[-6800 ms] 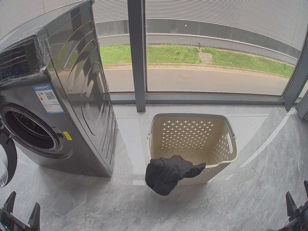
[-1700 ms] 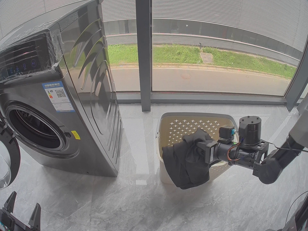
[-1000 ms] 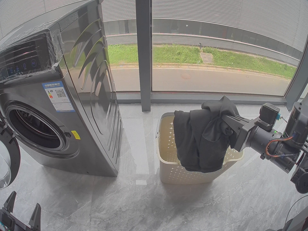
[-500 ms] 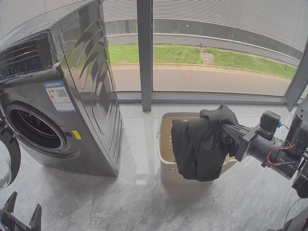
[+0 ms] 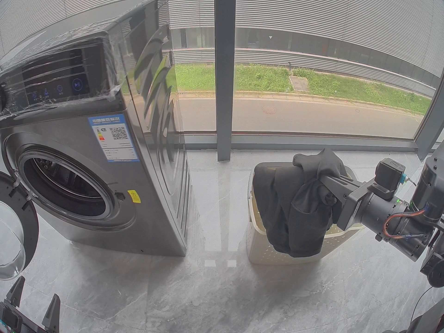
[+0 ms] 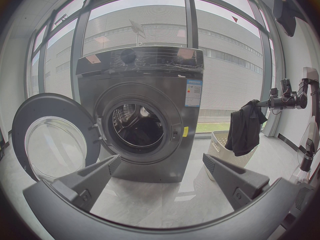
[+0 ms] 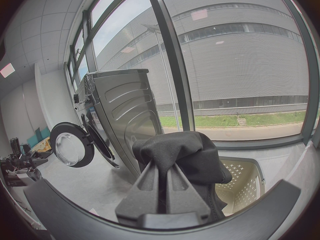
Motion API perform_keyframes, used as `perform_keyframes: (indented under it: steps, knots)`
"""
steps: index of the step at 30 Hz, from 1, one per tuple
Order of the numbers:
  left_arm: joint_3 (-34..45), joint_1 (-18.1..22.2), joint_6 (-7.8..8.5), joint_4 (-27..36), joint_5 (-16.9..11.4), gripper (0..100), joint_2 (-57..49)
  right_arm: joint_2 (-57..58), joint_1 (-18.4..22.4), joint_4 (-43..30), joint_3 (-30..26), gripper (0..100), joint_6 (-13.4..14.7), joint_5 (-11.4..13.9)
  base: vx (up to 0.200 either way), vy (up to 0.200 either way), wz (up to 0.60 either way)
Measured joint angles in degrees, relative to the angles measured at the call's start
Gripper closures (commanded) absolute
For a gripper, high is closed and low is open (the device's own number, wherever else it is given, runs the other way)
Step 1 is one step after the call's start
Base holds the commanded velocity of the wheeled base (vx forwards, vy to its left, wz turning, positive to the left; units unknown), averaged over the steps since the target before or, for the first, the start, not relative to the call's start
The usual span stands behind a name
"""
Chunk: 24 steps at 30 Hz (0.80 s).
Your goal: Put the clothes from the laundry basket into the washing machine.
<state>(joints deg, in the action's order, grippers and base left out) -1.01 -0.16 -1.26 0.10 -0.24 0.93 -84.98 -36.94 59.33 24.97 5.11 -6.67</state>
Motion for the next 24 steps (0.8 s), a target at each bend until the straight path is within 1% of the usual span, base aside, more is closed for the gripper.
perform_keyframes:
  steps: [4,24]
  knots:
    - [0.0,0.0,-0.05,0.0,0.0,0,0.0,0.1,-1.0,0.0,0.2,100,0.0,-1.0,0.0,0.2,0.0]
    - [0.0,-0.1,-0.05,0.1,0.0,0,0.0,0.3,-2.4,0.2,0.6,100,0.2,-0.7,0.0,0.2,0.0]
